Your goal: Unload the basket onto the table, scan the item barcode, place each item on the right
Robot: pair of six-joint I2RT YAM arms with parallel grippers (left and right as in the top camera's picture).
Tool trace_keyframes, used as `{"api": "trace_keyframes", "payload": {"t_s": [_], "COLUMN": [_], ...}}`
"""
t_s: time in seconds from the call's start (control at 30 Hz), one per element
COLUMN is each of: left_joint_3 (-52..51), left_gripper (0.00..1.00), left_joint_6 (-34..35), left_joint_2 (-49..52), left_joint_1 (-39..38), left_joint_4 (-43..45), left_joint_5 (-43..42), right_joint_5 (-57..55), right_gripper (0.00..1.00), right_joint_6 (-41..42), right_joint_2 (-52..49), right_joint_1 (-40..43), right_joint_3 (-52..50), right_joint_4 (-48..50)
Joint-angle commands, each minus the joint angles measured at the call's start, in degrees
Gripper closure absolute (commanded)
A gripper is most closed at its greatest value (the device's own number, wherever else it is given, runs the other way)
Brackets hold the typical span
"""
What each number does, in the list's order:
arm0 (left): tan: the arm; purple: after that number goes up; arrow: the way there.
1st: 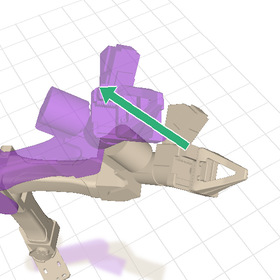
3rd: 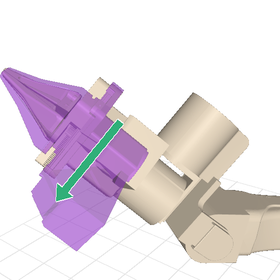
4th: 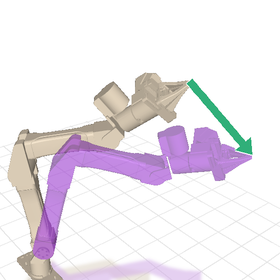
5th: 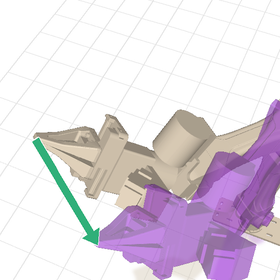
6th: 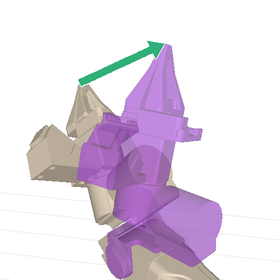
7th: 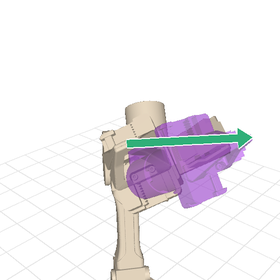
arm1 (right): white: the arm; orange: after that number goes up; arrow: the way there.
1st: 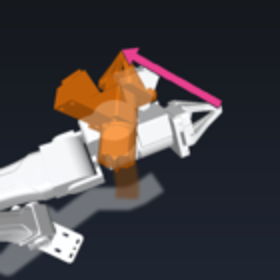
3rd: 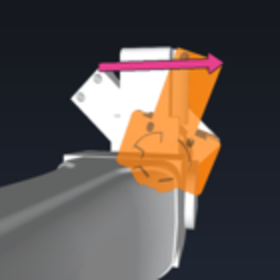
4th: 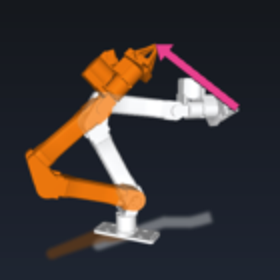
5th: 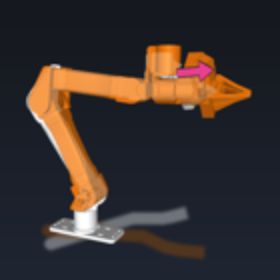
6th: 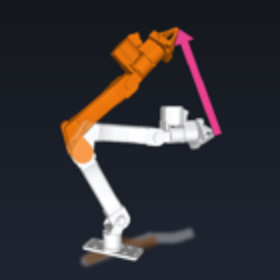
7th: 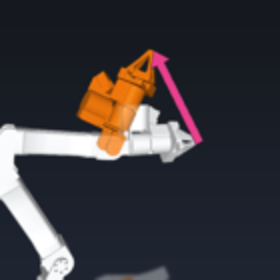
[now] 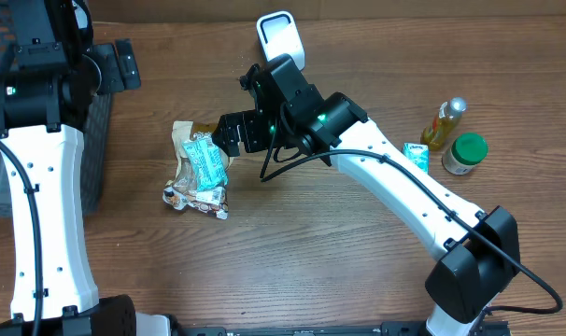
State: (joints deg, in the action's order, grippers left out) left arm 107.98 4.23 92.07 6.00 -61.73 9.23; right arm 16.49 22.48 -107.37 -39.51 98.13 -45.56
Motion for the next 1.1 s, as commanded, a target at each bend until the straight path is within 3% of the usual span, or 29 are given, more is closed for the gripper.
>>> {"api": "trace_keyframes", "payload": {"t_s": [0.0,0.43,0.53,0.7,0.87,1.07], "left_joint_3": [0.00,0.00,0.00,0.00,0.00,0.00], "left_gripper": [0.00,0.01,0.00,0.00,0.01,0.00], "left_joint_6": [-0.85,-0.85,-0.85,-0.85,-0.85,-0.85], "left_joint_2": [0.20,0.20,0.20,0.20,0.20,0.20], "left_joint_1": [-0.02,-0.02,-0.02,-0.02,-0.04,-0.07], "left_joint_4": [0.24,0.24,0.22,0.22,0.22,0.24], "left_joint_5": [-0.09,-0.09,-0.09,-0.07,-0.09,-0.09], "right_joint_5": [-0.35,-0.37,-0.35,-0.37,-0.37,-0.37], "right_gripper": [0.00,0.01,0.06,0.26,0.31,0.32], "right_joint_6": [0.24,0.24,0.24,0.26,0.39,6.03], "right_joint_2": [0.63,0.63,0.63,0.61,0.59,0.28], "right_joint_1": [-0.17,-0.17,-0.20,-0.20,-0.20,-0.20], "right_joint_3": [-0.31,-0.31,-0.31,-0.48,-2.43,-7.26], "right_joint_4": [-0.22,-1.60,-2.16,-2.97,-1.20,6.19]}}
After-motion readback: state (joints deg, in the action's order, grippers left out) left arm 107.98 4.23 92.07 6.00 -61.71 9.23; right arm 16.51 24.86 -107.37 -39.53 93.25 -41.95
